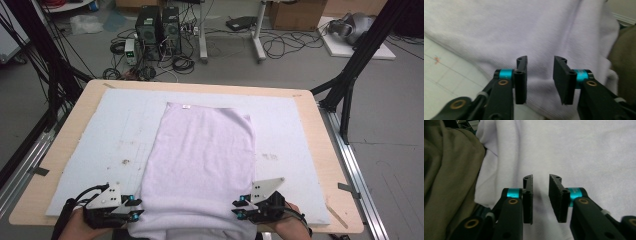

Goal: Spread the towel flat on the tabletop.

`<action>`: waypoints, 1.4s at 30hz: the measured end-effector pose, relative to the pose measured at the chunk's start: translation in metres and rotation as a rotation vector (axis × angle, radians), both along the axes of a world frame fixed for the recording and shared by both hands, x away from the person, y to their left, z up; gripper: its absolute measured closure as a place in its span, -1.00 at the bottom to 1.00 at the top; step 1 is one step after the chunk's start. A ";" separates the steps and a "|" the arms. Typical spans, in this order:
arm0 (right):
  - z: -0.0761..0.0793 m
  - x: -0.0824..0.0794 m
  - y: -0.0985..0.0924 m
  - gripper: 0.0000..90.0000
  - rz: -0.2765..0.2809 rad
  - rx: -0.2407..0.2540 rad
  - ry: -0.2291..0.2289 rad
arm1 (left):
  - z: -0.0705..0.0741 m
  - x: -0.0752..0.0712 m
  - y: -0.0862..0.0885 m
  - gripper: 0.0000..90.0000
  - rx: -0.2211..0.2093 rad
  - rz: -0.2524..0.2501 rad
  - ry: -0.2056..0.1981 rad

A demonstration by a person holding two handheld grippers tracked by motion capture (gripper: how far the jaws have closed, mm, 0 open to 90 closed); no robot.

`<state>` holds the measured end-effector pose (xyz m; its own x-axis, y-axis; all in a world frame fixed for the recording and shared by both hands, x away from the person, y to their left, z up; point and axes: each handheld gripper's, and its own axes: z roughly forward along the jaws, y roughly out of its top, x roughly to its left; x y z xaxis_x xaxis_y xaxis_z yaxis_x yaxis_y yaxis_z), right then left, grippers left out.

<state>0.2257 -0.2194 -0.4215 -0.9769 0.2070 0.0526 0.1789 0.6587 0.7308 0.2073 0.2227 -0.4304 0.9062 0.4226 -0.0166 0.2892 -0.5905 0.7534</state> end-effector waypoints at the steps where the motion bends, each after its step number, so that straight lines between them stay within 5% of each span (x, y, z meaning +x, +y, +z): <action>1: -0.004 0.004 0.003 0.52 -0.007 0.002 0.014 | -0.002 0.004 -0.003 0.36 0.003 -0.005 0.006; 3: -0.011 0.009 0.010 0.51 0.002 -0.019 0.028 | -0.009 0.009 -0.011 0.45 0.024 -0.031 0.016; 6: -0.020 0.013 0.017 0.64 0.008 -0.034 0.028 | -0.010 0.010 -0.013 0.93 0.030 -0.050 0.009; 9: -0.021 0.014 0.016 0.94 0.013 -0.019 0.049 | -0.009 0.005 -0.010 0.96 0.043 -0.050 0.008; 15: -0.012 -0.002 0.013 0.86 0.077 0.043 0.053 | -0.002 -0.027 0.008 0.94 0.012 -0.049 0.035; 22: -0.008 0.025 0.001 0.49 -0.074 0.014 0.027 | 0.001 -0.001 -0.003 0.39 0.013 -0.016 -0.039; 25: -0.016 0.031 0.001 0.41 -0.078 -0.013 0.053 | -0.009 0.013 -0.008 0.42 0.034 -0.020 -0.004; 27: -0.021 0.030 0.002 0.43 -0.071 -0.021 0.037 | -0.011 0.014 -0.007 0.64 0.022 -0.019 -0.010; 28: -0.021 0.030 0.002 0.46 -0.069 -0.018 0.038 | -0.011 0.013 -0.006 0.93 0.023 -0.020 -0.005; 30: -0.021 0.030 0.002 0.58 -0.073 -0.018 0.035 | -0.011 0.010 -0.006 0.97 0.029 -0.011 -0.009; 32: -0.021 0.029 0.002 0.76 -0.056 -0.016 0.057 | -0.009 0.003 -0.003 0.98 0.035 -0.017 -0.002; 36: -0.019 0.018 0.003 0.76 -0.004 -0.024 0.053 | -0.007 -0.013 0.007 0.96 0.021 -0.006 -0.008; 42: -0.014 0.028 -0.006 0.52 -0.084 0.002 0.040 | 0.000 0.001 0.008 0.56 -0.008 0.021 -0.041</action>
